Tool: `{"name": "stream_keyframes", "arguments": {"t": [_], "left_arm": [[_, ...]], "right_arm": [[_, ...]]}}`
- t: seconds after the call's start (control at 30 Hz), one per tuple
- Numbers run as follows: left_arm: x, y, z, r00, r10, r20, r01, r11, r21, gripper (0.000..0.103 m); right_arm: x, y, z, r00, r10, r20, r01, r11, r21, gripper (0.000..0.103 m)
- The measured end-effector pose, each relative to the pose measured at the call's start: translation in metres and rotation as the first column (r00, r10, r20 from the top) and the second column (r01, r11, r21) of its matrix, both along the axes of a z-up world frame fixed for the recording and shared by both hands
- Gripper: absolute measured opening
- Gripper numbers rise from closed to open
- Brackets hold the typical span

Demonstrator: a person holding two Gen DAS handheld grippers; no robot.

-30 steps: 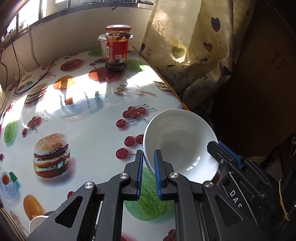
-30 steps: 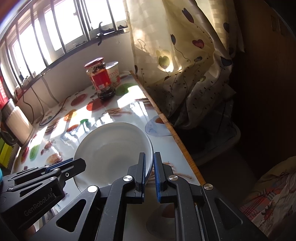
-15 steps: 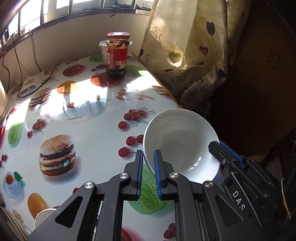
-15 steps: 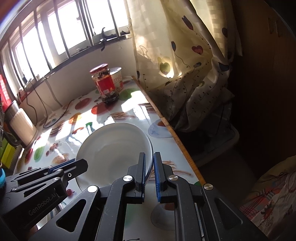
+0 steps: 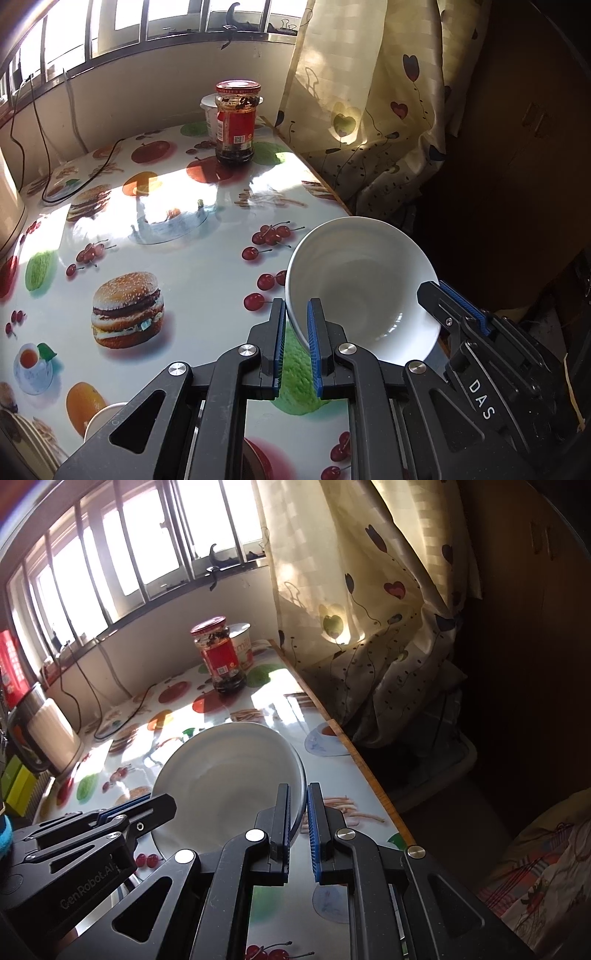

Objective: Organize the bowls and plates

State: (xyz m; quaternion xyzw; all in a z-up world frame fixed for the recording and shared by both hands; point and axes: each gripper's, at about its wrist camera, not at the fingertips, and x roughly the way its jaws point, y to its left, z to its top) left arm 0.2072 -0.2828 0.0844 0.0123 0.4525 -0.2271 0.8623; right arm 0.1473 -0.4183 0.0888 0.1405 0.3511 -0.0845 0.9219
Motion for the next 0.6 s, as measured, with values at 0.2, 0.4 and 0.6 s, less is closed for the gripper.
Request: {"name": "stream_keyframes", "arguments": {"t": [0.2,0.4,0.6], "left_arm": [[-0.005,0.007,0.004,1.000,0.002,0.004,-0.002,1.000,-0.009,0.012],[-0.011,0.015,0.007,1.000,0.005,0.008,-0.005,1.000,-0.020,0.012],[-0.017,0.027,0.012,1.000,0.013,0.020,-0.013,0.999,-0.030,0.012]], "right_arm": [[-0.007,0.006,0.006,1.000,0.000,0.013,0.000,1.000,0.000,0.010],[-0.014,0.014,0.010,1.000,0.002,0.023,-0.002,1.000,0.000,0.010],[-0.020,0.024,0.014,0.999,0.012,0.030,-0.012,1.000,-0.003,0.010]]}}
